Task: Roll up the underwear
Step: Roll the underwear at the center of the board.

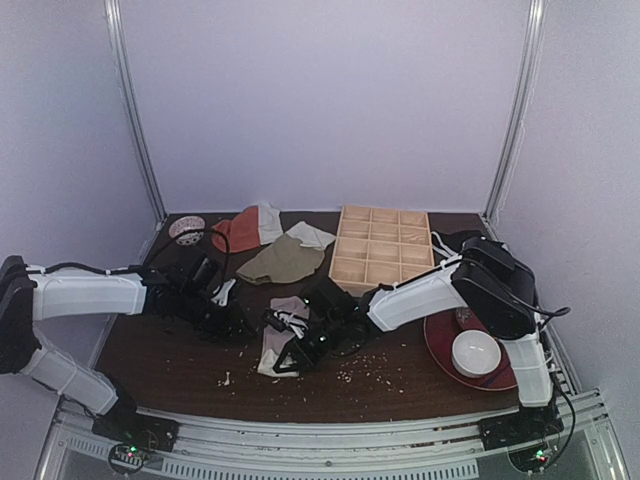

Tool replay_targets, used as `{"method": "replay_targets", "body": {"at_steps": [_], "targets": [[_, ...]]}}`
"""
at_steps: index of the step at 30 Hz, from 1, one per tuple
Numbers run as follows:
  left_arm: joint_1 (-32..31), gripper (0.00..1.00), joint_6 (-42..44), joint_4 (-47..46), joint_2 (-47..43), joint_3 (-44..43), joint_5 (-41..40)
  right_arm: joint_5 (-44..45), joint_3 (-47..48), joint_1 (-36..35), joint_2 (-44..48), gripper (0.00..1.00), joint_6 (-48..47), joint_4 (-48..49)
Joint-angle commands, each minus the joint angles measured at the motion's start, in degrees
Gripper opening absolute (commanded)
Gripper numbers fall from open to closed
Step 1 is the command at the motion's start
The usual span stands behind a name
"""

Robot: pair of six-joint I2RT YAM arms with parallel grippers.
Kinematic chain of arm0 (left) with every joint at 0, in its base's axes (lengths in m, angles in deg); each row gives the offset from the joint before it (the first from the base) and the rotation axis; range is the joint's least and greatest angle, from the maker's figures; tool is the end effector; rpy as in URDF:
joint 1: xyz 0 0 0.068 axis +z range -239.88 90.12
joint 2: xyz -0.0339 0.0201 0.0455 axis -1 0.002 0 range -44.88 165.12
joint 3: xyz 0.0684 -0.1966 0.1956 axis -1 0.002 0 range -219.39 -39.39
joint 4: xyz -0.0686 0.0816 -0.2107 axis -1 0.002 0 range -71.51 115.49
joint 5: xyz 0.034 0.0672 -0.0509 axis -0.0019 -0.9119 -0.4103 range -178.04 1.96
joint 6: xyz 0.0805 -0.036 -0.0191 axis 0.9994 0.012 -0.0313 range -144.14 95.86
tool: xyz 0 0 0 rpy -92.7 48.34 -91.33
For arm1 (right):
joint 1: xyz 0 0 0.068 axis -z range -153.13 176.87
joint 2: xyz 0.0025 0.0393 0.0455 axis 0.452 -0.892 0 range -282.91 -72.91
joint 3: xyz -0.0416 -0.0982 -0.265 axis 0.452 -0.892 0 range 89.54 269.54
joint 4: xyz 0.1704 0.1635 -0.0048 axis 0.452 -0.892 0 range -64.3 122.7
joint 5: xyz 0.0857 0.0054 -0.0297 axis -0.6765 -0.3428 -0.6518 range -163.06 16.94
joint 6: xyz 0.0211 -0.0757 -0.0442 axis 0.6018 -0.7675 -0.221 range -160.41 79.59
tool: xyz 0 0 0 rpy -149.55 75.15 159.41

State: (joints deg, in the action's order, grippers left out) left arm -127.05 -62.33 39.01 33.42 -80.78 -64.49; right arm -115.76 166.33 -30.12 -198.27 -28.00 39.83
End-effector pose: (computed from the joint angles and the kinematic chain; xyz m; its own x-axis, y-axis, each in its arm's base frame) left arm 0.1826 -0.1788 0.1775 -0.9762 0.0288 -0.2150 0.1548 0.7868 -0.5974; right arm 0.2099 0.4234 0.1279 -0.5440 -0.5475 -0.6358 -0.7949 0.0938 0.5994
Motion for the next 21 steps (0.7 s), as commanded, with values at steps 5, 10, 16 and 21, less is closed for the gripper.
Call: {"method": "replay_targets", "body": {"at_steps": [5,10,16,21], "targets": [[0.4,0.18,0.0,-3.6,1.0,1.0,3.0,-5.7,1.4,1.9,-3.8,0.0,6.6,0.9],[0.3,0.18,1.3,-4.8,0.8,1.3,5.5,-7.1,-0.3,2.9,-4.4,0.0,9.2,3.9],[0.3,0.18,2.5,-6.8,2.6,2.2,7.1,-6.7,0.0,2.9,-4.2,0.0,6.3,0.3],[-0.7,0.17,2.1,-10.1,5.5,3.0,8.3,-5.5,0.5,2.9,-3.8,0.0,5.0,-2.2]]}}
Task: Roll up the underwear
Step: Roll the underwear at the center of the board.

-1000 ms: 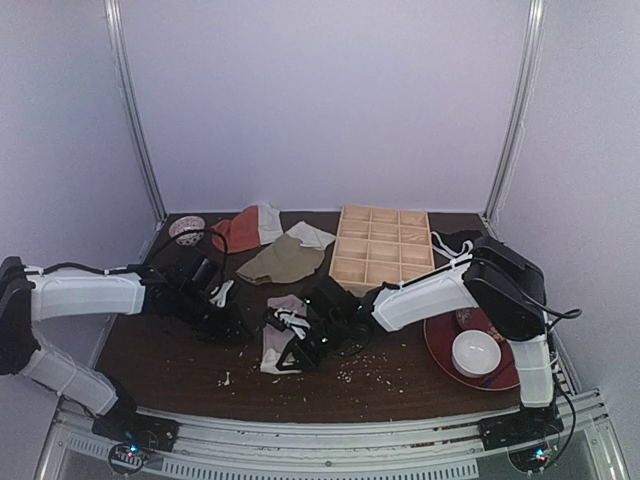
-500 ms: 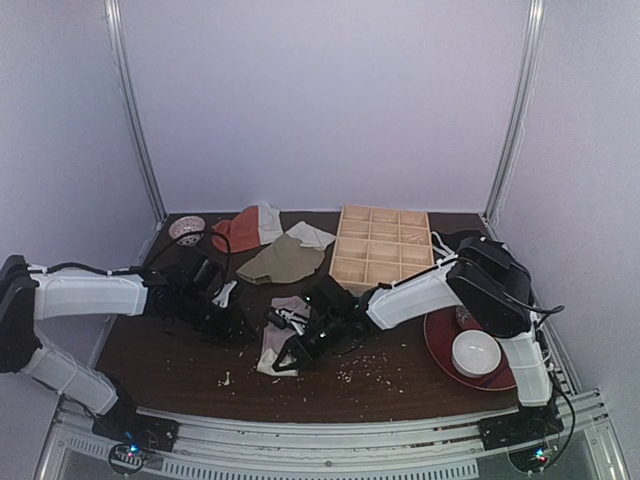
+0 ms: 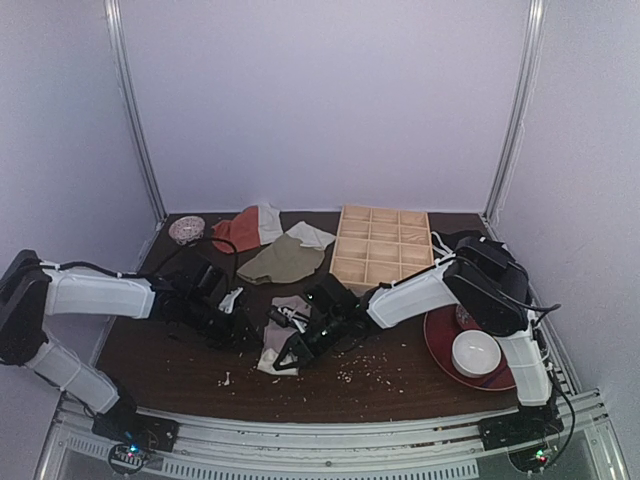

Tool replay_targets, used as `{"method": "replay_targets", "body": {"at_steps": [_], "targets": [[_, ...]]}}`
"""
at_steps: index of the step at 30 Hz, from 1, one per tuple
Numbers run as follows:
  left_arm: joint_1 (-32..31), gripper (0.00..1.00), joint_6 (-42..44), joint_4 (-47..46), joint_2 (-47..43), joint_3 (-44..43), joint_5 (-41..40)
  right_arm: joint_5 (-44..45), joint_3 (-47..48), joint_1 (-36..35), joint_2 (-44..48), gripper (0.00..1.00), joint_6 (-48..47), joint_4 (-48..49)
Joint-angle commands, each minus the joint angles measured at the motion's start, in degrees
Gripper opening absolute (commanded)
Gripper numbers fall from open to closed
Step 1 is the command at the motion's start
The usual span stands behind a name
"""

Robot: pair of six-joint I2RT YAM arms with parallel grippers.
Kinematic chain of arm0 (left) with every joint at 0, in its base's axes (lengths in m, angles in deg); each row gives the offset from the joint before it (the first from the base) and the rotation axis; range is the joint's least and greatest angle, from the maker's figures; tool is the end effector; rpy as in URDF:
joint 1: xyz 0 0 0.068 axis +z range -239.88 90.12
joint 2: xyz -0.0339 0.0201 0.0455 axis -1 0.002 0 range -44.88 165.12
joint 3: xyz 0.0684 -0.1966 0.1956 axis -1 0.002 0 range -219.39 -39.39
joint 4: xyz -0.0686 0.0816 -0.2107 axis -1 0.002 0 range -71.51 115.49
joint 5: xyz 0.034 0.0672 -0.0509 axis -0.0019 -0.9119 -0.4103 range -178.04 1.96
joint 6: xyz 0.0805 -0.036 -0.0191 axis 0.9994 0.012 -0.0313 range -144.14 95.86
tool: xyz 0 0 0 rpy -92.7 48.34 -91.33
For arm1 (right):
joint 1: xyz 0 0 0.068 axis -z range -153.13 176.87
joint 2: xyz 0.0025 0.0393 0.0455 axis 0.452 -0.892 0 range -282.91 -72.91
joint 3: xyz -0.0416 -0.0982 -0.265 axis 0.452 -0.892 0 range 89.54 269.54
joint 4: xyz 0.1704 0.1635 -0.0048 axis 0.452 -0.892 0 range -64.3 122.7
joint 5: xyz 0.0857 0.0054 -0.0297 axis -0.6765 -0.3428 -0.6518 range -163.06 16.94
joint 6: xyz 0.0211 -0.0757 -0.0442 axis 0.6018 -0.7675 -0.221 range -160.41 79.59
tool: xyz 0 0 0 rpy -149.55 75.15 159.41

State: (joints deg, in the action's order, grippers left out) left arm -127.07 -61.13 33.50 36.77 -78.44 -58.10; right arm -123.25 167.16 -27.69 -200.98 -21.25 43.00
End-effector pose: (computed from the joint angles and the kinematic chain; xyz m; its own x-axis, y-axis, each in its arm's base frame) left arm 0.1810 -0.1878 0.1631 -0.9806 0.0894 -0.1744 0.1837 0.7295 -0.6589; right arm 0.2232 0.4204 0.1211 -0.6361 -0.5313 -0.5596 -0.6917 0.0711 0.7187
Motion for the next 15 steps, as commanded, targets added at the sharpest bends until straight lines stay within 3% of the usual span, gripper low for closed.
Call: {"method": "replay_targets", "body": {"at_steps": [1,15], "targets": [[-1.0,0.17,1.1,-4.9,2.8,0.4,1.9,2.0,-0.1,0.5,-1.1,0.0,-2.1,-5.8],[-2.1,0.17,1.3,-10.0,7.8,-0.8,2.9,2.6,1.0,0.5,-1.3,0.0,-4.2,-9.1]]}}
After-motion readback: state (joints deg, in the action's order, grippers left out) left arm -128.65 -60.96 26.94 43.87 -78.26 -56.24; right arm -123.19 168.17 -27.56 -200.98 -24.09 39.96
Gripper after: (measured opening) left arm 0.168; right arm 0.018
